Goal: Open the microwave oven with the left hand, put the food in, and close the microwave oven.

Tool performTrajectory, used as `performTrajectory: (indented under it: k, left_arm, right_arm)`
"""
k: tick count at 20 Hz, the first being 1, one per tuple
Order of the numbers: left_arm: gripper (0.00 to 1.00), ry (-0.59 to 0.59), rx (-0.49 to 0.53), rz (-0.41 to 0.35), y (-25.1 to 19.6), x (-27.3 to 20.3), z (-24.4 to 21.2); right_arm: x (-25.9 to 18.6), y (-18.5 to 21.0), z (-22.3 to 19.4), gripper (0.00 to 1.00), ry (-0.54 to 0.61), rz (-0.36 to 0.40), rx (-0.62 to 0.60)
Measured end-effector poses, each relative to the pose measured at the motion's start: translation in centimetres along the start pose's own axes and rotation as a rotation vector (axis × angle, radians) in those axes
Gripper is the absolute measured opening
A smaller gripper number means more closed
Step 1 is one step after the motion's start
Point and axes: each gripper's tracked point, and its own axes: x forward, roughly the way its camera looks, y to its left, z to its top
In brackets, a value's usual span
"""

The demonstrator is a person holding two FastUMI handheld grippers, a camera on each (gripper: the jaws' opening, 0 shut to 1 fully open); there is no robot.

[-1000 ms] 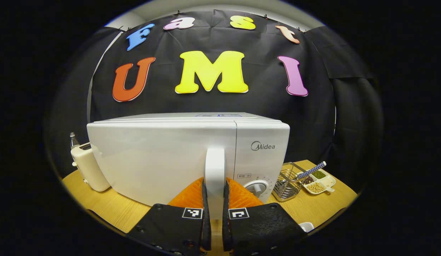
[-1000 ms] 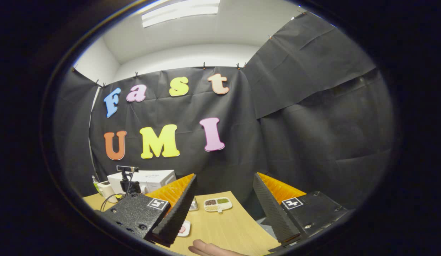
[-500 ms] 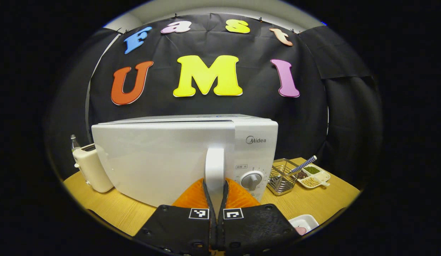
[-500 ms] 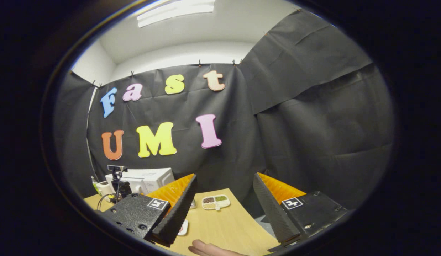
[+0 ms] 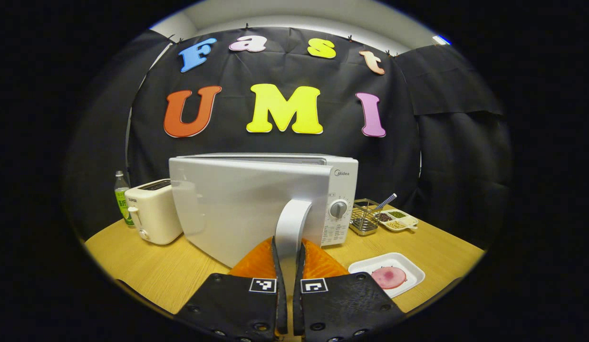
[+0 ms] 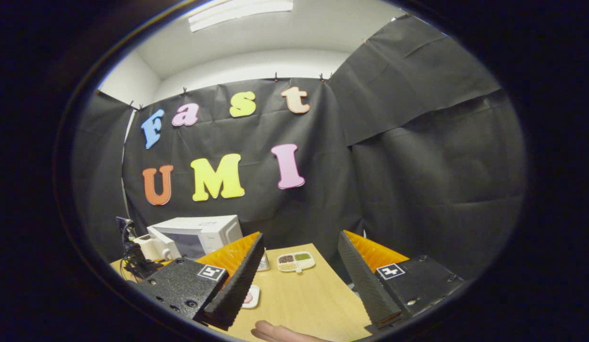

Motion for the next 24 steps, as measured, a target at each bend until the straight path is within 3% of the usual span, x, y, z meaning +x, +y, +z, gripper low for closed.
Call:
performTrajectory:
  k: [1,4,5,6,7,8,9,10,11,13,14,15,16,17,21,24]
  left_arm:
    - [0.05,-0.003,0.012,0.010,1.0,-1.3,-0.1]
    - [0.07,0.007,0.000,0.062,5.1,-5.1,-0.8]
    - [0.07,0.006,0.001,0.095,6.9,-6.6,-1.0]
    - [0.07,0.006,0.007,0.137,9.0,-8.3,-1.1]
    - [0.12,0.000,0.011,0.157,10.5,-9.8,-1.1]
    - [0.16,-0.014,0.012,0.182,11.9,-11.4,-0.9]
    - [0.19,-0.022,0.016,0.215,13.5,-12.7,-0.6]
    - [0.32,-0.020,0.024,0.251,15.3,-14.5,-0.6]
    - [0.39,-0.014,0.026,0.292,16.9,-15.9,-0.6]
    - [0.59,-0.009,0.011,0.331,18.5,-18.5,-0.5]
    - [0.92,-0.004,0.004,0.339,18.8,-19.9,-0.4]
    - [0.97,-0.007,0.003,0.356,19.2,-20.8,-0.1]
    - [0.96,-0.014,0.004,0.366,19.5,-21.6,0.3]
    - [0.96,-0.012,0.002,0.363,19.2,-22.2,0.6]
    - [0.95,-0.024,-0.019,0.324,17.0,-22.9,2.8]
    - [0.95,-0.043,-0.001,0.338,16.2,-23.3,5.0]
  right_arm:
    - [-0.4,0.8,0.2,1.00,-0.001,0.008,-0.007]
    - [-1.4,2.9,0.3,1.00,-0.009,0.029,-0.020]
    - [-1.8,3.7,0.4,0.91,-0.011,0.038,-0.023]
    - [-2.2,4.4,0.5,1.00,-0.012,0.047,-0.026]
    - [-2.5,5.2,0.6,1.00,-0.014,0.057,-0.030]
    - [-2.9,5.9,0.7,0.91,-0.018,0.066,-0.033]
    - [-3.1,6.6,0.8,0.91,-0.019,0.074,-0.038]
    - [-3.3,7.4,0.7,0.91,-0.016,0.085,-0.042]
    - [-3.6,8.2,0.7,1.00,-0.011,0.098,-0.045]
    - [-3.9,9.8,0.7,1.00,-0.003,0.128,-0.051]
    - [-3.9,10.4,0.6,1.00,0.002,0.136,-0.060]
    - [-3.9,10.9,0.5,1.00,0.007,0.143,-0.070]
    - [-3.7,11.4,0.4,0.91,0.014,0.150,-0.083]
    - [-3.4,11.8,0.2,1.00,0.024,0.151,-0.096]
    - [-1.1,12.5,-1.3,1.00,0.088,0.155,-0.155]
    - [1.8,12.4,-3.6,1.00,0.177,0.164,-0.198]
